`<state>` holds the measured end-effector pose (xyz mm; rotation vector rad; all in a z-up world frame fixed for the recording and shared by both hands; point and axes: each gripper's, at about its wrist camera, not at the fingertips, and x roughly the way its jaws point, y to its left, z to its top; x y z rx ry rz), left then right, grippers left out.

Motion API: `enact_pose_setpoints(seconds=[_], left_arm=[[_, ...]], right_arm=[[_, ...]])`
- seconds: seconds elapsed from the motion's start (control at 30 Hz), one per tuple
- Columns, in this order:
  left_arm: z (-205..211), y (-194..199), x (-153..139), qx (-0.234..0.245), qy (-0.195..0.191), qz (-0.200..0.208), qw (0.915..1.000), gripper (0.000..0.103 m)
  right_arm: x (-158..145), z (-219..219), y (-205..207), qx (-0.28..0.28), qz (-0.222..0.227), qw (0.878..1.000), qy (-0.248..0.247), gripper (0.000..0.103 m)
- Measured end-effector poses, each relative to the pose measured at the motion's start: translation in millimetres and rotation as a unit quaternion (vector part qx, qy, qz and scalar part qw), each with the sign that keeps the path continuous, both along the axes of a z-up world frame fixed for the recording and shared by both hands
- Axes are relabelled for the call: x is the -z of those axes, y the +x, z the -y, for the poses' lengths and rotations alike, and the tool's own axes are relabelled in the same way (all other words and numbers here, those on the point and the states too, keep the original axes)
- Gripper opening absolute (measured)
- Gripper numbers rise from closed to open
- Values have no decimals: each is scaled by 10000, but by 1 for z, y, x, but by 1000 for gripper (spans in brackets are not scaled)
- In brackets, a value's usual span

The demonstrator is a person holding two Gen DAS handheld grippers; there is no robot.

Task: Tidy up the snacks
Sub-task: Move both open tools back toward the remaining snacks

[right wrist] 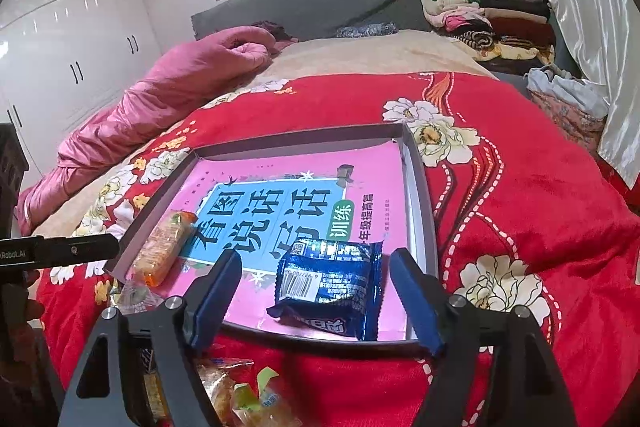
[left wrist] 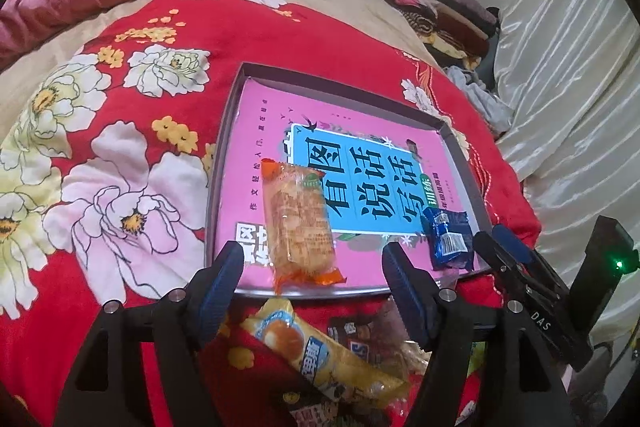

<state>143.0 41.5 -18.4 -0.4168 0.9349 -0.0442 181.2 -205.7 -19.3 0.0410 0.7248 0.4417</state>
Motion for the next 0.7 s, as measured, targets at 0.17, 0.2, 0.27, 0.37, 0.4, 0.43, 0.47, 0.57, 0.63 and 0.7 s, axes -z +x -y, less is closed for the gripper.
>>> enact_pose_setpoints(seconds=[0.17, 0.2, 0.27, 0.37, 0.4, 0.43, 0.47, 0.57, 0.63, 0.7], left_arm=[[-1, -7, -2, 15, -32, -20, 10000, 75], [-1, -8, -2, 26, -5, -11, 10000, 75], [0, -12, -4, 58, 98, 30, 9999, 78], [-1, -17, -6, 92, 92, 31, 9999, 79], [-2, -19, -6, 84, 103, 23, 9999, 79], [-3, -20, -7, 79, 110, 13, 9999, 79], [-4, -22, -7, 80, 98, -1, 9999, 79], [-8, -26, -7, 60, 52, -56, 10000, 79], [-10, -29, -6, 37, 50, -90, 9999, 79], [-11, -32, -5, 51, 5, -133, 9999, 79]], right_arm=[[-4, 1, -3, -23, 96, 9999, 41, 80], [-6, 1, -4, -27, 112, 9999, 53, 80], [-10, 2, -8, -50, 238, 9997, 87, 81], [-17, 2, -14, -128, 438, 9988, 190, 85], [-19, 1, -16, -156, 479, 9985, 195, 86], [-20, 0, -17, -194, 514, 9983, 196, 87], [-21, -1, -18, -206, 540, 9982, 181, 87], [-24, -4, -22, -287, 593, 9977, 148, 87], [-25, -7, -24, -351, 627, 9973, 139, 88], [-26, -8, -26, -376, 650, 9971, 110, 88]])
